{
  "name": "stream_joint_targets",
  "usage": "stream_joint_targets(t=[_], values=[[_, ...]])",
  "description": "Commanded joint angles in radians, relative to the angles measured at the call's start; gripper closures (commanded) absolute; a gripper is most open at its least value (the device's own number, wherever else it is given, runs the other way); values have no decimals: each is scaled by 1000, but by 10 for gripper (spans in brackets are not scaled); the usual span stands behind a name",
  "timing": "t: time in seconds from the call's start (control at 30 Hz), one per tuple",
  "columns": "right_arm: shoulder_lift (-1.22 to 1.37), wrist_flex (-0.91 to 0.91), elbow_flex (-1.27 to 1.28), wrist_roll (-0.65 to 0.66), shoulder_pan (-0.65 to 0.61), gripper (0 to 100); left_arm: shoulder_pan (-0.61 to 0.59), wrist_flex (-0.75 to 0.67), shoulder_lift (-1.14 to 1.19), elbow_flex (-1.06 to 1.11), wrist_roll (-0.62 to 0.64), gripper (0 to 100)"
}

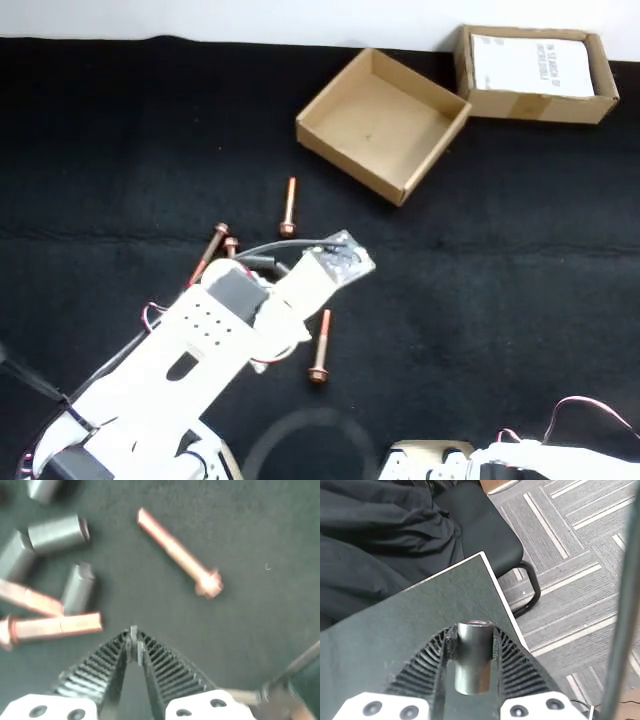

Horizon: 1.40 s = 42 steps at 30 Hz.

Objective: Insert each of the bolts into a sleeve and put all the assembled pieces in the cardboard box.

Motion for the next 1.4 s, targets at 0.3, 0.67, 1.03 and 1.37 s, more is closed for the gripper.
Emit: stream_joint_targets(t=[0.3, 0.67, 1.03, 1.37], values=[[7, 4, -111, 31, -2, 992, -5, -304, -12, 154, -463, 991], [10, 4, -111, 25, -30, 992, 209, -298, -12, 177, -462, 991], [12, 4, -110, 26, -28, 992, 217, -305, 84, 170, -463, 991], [10, 4, -110, 28, -38, 992, 111, -313, 344, 25, -463, 991]])
